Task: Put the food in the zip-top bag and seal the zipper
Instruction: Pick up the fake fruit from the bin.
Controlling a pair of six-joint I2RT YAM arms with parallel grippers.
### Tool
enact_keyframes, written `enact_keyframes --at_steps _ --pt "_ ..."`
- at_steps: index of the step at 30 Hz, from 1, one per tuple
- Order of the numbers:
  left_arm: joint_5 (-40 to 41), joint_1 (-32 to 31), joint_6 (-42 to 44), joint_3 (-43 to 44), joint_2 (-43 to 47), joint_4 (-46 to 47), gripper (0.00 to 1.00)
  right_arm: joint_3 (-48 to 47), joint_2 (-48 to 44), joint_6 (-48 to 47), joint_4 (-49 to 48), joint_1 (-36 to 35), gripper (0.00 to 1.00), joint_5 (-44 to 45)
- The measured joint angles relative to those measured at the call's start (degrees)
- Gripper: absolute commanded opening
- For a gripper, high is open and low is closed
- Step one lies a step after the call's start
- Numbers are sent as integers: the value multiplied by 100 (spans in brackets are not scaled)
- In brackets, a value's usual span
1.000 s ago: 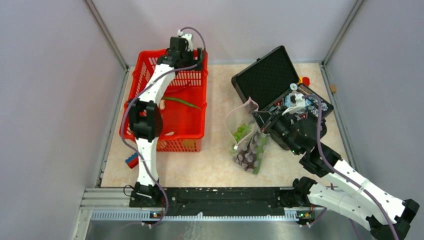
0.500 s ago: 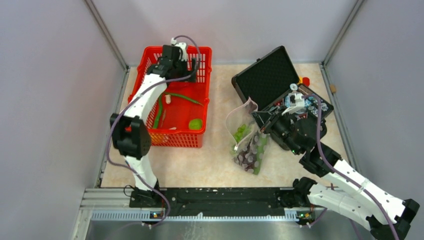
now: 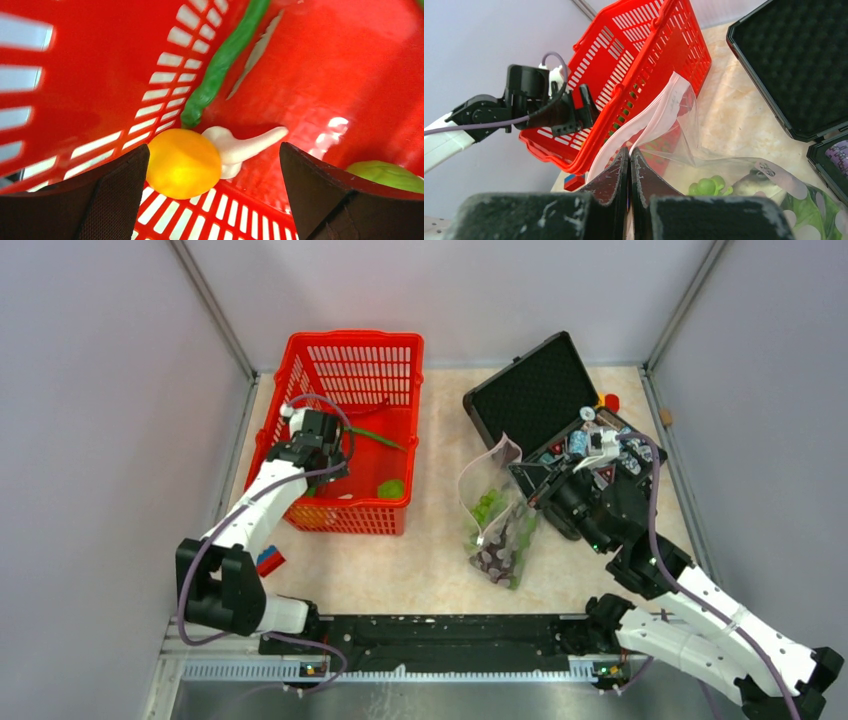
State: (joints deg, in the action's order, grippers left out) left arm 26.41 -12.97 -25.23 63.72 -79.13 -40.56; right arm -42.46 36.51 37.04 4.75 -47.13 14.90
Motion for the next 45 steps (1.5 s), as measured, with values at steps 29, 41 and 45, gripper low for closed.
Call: enact_keyframes --at_steps 29,41,45 --pt "1657 -2 -3263 -595 -907 -345 96 4 162 59 33 0 0 -98" --pt "1082 20 -2719 -868 -977 50 86 4 164 66 33 0 0 -101" --pt "378 20 -2540 -1062 -990 210 86 4 162 66 31 0 0 -98"
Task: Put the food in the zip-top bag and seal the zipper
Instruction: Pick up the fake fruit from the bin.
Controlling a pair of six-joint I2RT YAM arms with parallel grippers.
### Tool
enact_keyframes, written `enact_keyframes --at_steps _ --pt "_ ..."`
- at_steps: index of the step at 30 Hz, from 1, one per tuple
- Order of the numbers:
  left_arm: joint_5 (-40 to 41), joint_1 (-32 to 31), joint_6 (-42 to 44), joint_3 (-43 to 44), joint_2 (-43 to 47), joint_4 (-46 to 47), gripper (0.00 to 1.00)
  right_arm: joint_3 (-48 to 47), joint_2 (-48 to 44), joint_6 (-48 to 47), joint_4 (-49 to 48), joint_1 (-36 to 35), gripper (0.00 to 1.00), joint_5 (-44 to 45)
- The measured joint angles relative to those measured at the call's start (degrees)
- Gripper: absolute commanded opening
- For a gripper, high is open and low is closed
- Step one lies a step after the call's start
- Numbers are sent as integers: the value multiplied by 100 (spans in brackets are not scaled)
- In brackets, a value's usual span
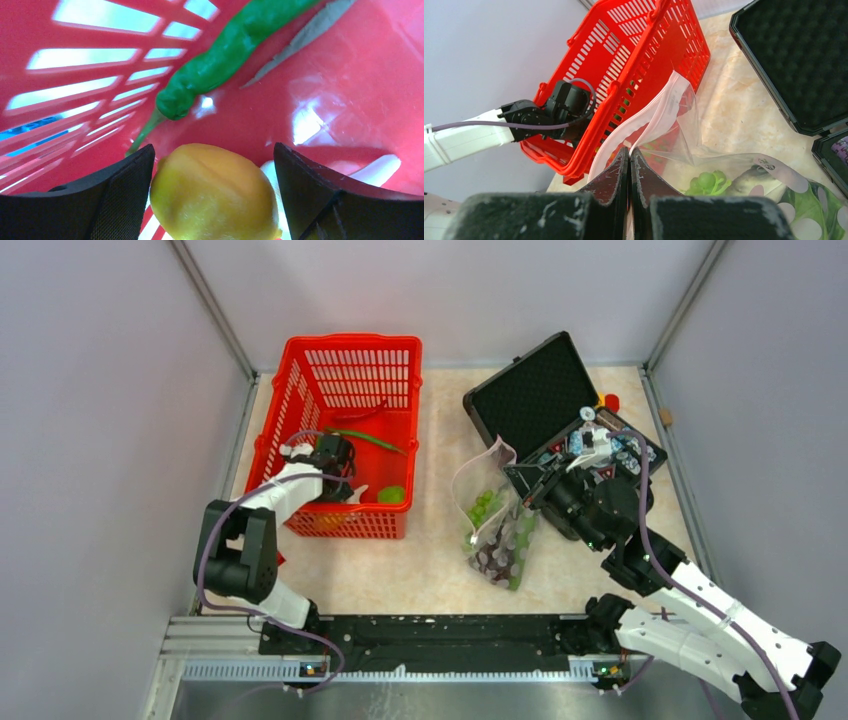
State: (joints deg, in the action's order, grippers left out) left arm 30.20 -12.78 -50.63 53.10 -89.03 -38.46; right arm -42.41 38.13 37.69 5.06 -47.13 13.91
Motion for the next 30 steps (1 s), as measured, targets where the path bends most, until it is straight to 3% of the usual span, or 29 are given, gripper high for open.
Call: enact_keyframes --at_steps 2,4,6,13,22,30 --pt "-260 0 87 -55 4 61 80 0 0 2 0 0 0 0" --pt "-409 0 144 -118 17 140 65 0 0 4 2 0 0 2" --pt "-516 0 216 -149 76 155 57 0 0 4 2 0 0 2" --pt "-651 0 348 -151 411 142 37 0 0 7 2 0 0 2" --pt "-640 0 522 -151 1016 103 37 0 0 48 2 0 0 0" --pt "-837 0 981 96 2363 129 40 0 2 55 2 0 0 -4"
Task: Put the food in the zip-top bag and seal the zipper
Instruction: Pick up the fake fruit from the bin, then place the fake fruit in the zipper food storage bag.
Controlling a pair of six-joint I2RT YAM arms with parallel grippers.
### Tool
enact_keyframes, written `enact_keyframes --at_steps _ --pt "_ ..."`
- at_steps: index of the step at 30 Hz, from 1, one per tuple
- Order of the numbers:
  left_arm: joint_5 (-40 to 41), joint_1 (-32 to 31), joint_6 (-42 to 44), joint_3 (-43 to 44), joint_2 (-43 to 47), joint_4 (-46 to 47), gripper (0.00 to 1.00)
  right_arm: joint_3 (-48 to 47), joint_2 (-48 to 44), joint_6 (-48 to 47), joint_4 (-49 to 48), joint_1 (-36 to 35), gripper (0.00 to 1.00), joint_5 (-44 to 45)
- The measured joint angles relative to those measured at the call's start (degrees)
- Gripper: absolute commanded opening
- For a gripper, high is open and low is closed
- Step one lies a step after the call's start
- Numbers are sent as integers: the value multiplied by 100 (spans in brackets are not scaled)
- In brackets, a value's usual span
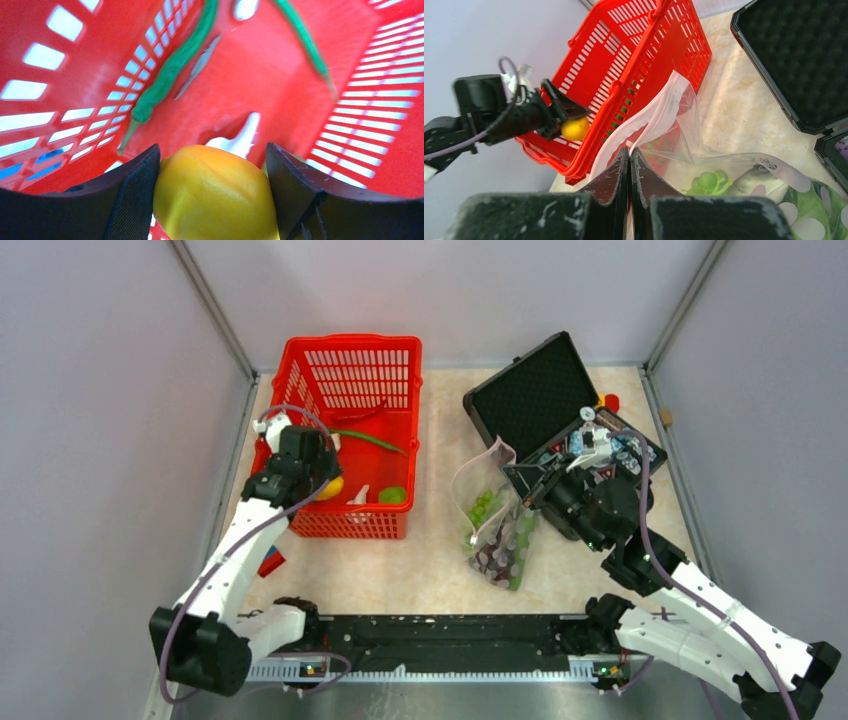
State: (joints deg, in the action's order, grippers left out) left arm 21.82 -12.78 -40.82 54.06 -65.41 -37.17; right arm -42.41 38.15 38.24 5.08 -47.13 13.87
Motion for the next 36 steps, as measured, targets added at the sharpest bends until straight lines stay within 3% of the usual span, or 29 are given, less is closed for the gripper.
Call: enact_keyframes --at_steps 9,20,24,27,32,36 --pt "-1078 0 483 302 1145 509 40 0 133 79 -79 0 0 -90" --pt "-2389 -195 520 529 1233 885 40 0 232 98 -212 0 0 -190" --pt "-2562 -756 527 745 1102 1110 41 0 267 101 -229 0 0 -223" --pt "-2448 -1523 704 1012 872 1329 42 0 280 103 -243 0 0 -247" --pt "-2085 -2562 975 1261 494 1749 41 0 280 103 -245 0 0 -289" --pt "-1707 -3049 1097 1340 205 1943 42 0 280 103 -245 0 0 -302"
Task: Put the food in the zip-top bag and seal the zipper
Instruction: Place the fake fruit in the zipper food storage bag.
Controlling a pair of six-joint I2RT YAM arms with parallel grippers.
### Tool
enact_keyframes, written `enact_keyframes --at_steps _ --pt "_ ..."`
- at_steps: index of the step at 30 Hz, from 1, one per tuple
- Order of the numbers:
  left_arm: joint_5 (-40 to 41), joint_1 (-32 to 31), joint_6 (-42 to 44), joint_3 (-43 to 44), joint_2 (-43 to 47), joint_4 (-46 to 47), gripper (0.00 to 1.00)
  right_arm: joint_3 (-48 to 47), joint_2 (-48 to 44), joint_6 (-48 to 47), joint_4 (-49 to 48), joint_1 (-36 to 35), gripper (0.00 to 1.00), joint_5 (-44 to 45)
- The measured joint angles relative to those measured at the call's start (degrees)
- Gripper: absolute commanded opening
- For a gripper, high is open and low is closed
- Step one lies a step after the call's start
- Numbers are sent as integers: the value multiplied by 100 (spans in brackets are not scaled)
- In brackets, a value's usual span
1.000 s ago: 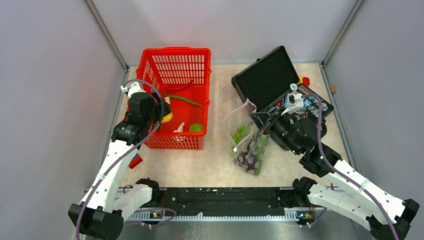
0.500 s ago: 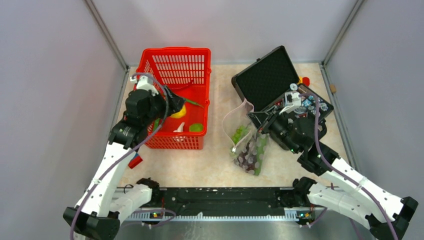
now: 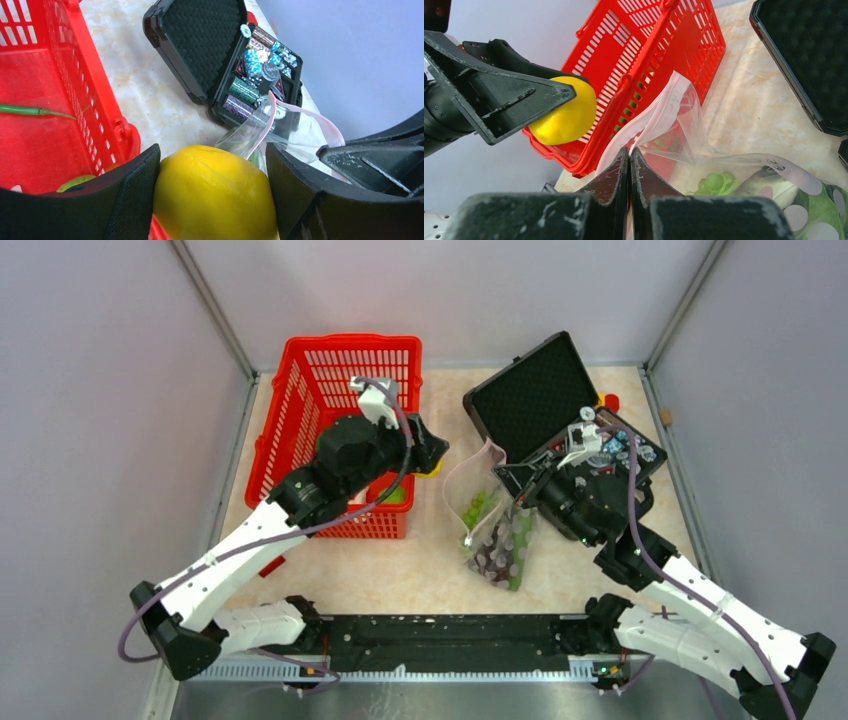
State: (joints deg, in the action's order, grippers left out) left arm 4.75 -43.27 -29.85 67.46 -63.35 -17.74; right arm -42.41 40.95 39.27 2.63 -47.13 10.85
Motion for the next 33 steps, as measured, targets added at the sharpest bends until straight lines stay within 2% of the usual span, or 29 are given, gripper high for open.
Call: enact_keyframes --at_steps 5,10,22,26,33 --pt "409 -446 46 142 -374 205 44 0 0 0 0 0 0 0" --pt "468 -761 46 144 -507 555 46 0 -2 22 0 0 0 2" --pt "11 -1088 133 111 -658 1003 58 0 -90 81 -4 0 0 103" --pt "-144 -1121 136 33 -673 1182 58 0 -103 109 -4 0 0 114" --pt "-404 -1255 157 -28 -887 1370 69 0 -122 151 0 0 0 181"
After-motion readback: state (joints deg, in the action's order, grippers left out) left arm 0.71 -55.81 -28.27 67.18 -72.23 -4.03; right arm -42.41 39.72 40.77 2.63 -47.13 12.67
